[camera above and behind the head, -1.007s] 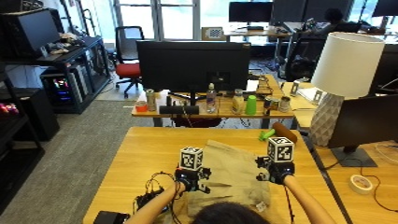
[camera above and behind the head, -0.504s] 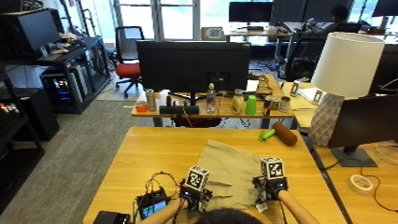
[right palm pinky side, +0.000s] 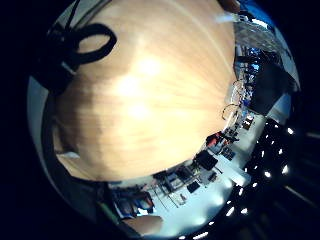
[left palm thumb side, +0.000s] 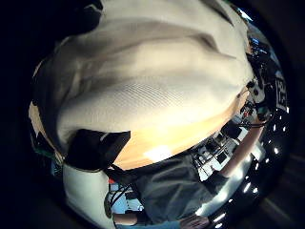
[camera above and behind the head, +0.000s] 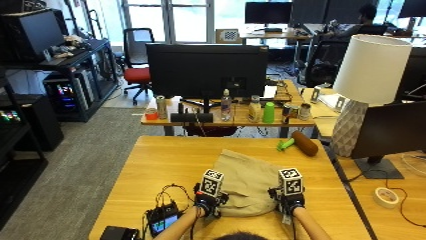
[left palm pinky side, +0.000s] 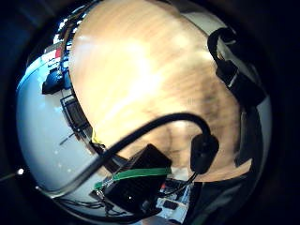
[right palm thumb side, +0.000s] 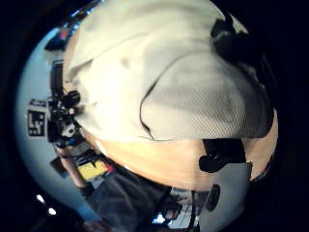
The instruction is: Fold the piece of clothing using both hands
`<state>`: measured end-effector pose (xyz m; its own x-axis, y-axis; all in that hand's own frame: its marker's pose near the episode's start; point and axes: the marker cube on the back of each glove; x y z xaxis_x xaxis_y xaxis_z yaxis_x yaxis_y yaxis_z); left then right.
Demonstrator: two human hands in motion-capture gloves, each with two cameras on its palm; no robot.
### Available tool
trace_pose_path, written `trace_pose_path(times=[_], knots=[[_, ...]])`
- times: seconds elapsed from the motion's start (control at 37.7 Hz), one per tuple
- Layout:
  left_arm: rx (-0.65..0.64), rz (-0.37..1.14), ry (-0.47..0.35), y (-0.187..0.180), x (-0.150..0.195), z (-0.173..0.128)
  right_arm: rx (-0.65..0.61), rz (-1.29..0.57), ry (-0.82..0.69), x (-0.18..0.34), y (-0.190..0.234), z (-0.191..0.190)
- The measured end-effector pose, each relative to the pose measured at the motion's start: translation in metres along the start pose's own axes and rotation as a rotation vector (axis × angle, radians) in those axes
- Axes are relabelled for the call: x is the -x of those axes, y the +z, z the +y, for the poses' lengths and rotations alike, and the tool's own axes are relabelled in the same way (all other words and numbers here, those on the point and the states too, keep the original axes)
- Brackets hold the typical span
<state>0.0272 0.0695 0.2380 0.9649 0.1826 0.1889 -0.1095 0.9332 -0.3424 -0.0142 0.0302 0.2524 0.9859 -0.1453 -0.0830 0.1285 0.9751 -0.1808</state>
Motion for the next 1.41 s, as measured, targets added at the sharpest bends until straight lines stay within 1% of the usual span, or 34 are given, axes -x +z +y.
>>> trace_pose_path(times=[0.05, 0.11, 0.29, 0.34, 0.42, 0.48, 0.53, 0.61, 0.64, 0.69, 0.95, 1.01, 1.09, 1.17, 1.27, 1.41], knots=[[-0.103, -0.011, 0.006, -0.007, 0.001, -0.009, -0.053, 0.017, -0.004, -0.001, -0.003, -0.005], [-0.182, -0.02, 0.006, -0.013, 0.001, -0.016, -0.069, 0.016, -0.017, -0.001, -0.005, -0.008], [-0.331, -0.043, 0.032, -0.023, 0.002, -0.025, -0.071, 0.0, -0.002, -0.001, -0.008, -0.008], [-0.357, -0.02, 0.066, -0.026, 0.001, -0.026, -0.077, -0.005, -0.006, -0.001, -0.009, -0.007], [-0.399, 0.027, 0.142, -0.031, 0.0, -0.026, -0.086, -0.016, -0.016, -0.002, -0.01, -0.004], [-0.393, 0.035, 0.164, -0.03, 0.003, -0.031, -0.094, -0.026, -0.025, -0.004, -0.011, -0.003], [-0.366, 0.03, 0.166, -0.027, 0.008, -0.043, -0.104, -0.039, -0.04, -0.007, -0.01, -0.007], [-0.322, 0.026, 0.184, -0.028, 0.016, -0.056, -0.152, -0.057, -0.083, -0.02, 0.004, -0.038], [-0.308, 0.024, 0.197, -0.032, 0.017, -0.056, -0.172, -0.062, -0.101, -0.025, 0.008, -0.048], [-0.288, 0.017, 0.227, -0.041, 0.018, -0.05, -0.2, -0.07, -0.131, -0.029, 0.009, -0.053], [-0.25, -0.015, 0.343, -0.084, 0.022, 0.003, -0.248, -0.057, -0.22, -0.026, -0.035, 0.008], [-0.242, -0.009, 0.354, -0.091, 0.023, 0.011, -0.248, -0.051, -0.226, -0.026, -0.042, 0.014], [-0.238, 0.001, 0.36, -0.103, 0.024, 0.02, -0.242, -0.036, -0.226, -0.032, -0.047, 0.009], [-0.253, 0.005, 0.354, -0.122, 0.027, 0.025, -0.244, -0.037, -0.23, -0.035, -0.062, 0.01], [-0.297, -0.006, 0.328, -0.152, 0.033, 0.029, -0.259, -0.042, -0.231, -0.038, -0.09, 0.009], [-0.312, -0.04, 0.283, -0.174, 0.037, 0.026, -0.246, -0.046, -0.223, -0.039, -0.11, -0.001]])
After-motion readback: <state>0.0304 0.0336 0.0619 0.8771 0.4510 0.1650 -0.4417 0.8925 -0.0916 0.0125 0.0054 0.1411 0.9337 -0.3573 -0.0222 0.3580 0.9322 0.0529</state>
